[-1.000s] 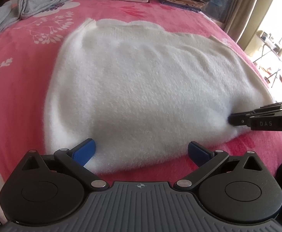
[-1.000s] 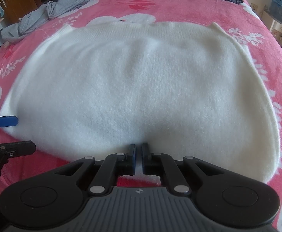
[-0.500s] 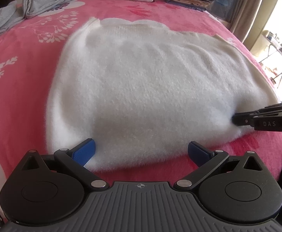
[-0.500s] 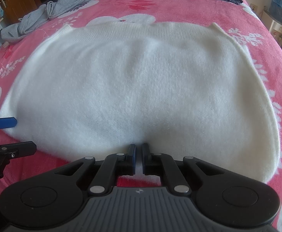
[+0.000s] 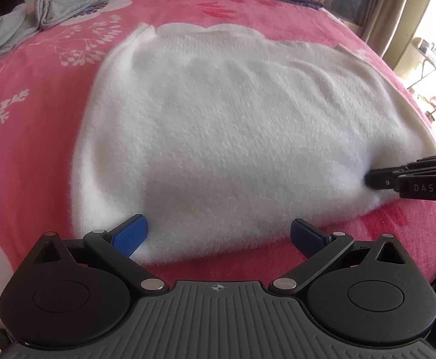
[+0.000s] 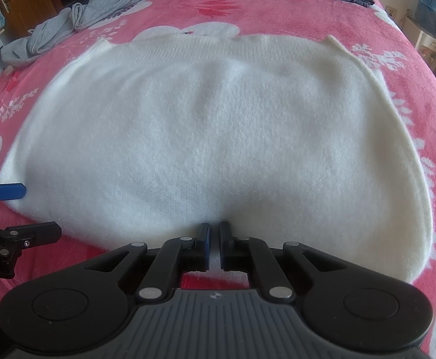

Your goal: Fold clothes

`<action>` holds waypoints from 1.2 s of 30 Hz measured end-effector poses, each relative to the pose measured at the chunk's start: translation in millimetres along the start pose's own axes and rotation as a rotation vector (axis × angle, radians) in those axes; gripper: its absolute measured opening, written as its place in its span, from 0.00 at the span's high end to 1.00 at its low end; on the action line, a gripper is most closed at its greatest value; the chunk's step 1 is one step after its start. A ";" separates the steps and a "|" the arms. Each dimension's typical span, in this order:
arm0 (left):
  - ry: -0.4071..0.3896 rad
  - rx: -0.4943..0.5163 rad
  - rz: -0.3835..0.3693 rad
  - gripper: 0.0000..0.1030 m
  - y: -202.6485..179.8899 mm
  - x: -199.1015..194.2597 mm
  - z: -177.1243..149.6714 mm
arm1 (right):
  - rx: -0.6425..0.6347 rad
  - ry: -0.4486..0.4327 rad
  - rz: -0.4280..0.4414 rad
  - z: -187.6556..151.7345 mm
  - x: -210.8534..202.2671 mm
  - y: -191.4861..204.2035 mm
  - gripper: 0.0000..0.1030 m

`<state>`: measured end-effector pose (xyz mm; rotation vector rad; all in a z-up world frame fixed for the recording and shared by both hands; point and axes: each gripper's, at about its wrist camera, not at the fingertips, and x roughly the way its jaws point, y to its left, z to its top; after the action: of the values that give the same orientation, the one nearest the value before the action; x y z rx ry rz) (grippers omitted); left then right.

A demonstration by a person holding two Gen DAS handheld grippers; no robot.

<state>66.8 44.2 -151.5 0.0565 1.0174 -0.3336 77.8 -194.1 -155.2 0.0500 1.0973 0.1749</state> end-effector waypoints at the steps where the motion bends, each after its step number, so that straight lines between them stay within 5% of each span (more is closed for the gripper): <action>1: 0.000 0.002 0.004 0.00 -0.6 0.1 0.0 | 0.001 -0.001 0.000 -0.2 0.0 -0.1 0.95; 20: 0.093 0.080 0.114 0.00 -21.1 9.4 1.6 | 0.011 -0.006 0.000 -1.1 -0.2 -1.4 0.94; 23: 0.042 0.041 0.106 0.00 -19.6 -4.5 3.0 | 0.012 -0.007 0.000 -1.2 -0.4 -1.5 0.94; 30: -0.248 0.097 0.112 0.00 -32.4 -47.7 17.0 | 0.015 -0.008 -0.004 -0.9 -0.9 -0.8 0.94; 33: -0.250 0.079 0.130 0.00 -33.8 -32.8 25.8 | 0.020 -0.009 -0.004 -1.2 -1.4 -1.0 0.94; 36: -0.122 0.029 0.128 0.00 -21.4 10.4 26.9 | 0.021 -0.012 -0.007 -1.9 -1.6 -0.4 0.94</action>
<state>87.5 16.0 -143.7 0.1258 0.8840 -0.2327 75.4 -194.8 -154.6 0.0662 1.0874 0.1569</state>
